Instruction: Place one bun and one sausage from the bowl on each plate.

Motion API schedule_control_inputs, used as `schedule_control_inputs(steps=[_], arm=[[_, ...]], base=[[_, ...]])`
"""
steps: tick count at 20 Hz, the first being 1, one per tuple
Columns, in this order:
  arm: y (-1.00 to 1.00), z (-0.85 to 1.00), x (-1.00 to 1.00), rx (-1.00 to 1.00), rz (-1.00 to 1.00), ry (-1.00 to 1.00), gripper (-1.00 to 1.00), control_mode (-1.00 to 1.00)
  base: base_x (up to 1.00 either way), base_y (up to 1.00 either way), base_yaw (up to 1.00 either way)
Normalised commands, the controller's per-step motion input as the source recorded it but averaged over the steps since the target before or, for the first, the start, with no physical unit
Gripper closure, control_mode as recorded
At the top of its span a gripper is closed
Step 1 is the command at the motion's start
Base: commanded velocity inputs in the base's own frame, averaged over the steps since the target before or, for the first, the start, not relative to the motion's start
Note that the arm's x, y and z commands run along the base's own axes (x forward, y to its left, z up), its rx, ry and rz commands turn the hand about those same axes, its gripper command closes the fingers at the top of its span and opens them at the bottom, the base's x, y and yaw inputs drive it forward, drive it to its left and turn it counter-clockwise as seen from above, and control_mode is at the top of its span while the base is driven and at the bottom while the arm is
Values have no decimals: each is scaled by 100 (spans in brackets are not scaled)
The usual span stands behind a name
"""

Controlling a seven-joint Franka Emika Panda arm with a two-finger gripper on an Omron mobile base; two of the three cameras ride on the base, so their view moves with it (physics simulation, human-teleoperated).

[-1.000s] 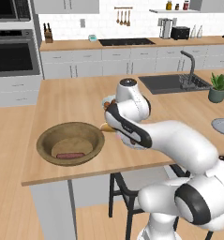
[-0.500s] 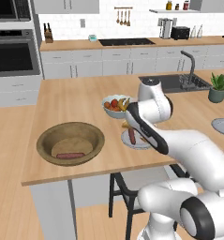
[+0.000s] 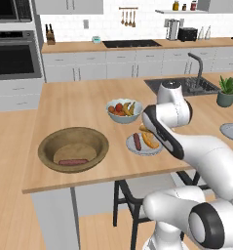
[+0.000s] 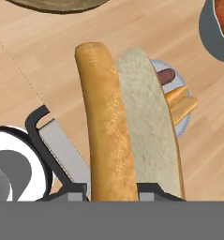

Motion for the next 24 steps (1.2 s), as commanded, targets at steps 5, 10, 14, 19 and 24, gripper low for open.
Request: schedule_control_inputs(steps=[5,10,14,19,24], arm=[[-12,0,0,0,0,0,100,-100],[-1,0,0,0,0,0,100,100],[0,0,0,0,0,0,100,100],[0,0,0,0,0,0,100,100],[0,0,0,0,0,0,100,100]], base=[[0,0,0],[0,-4,0],[-51,-76,-1],[-32,-100,-7],[-2,-100,-4]])
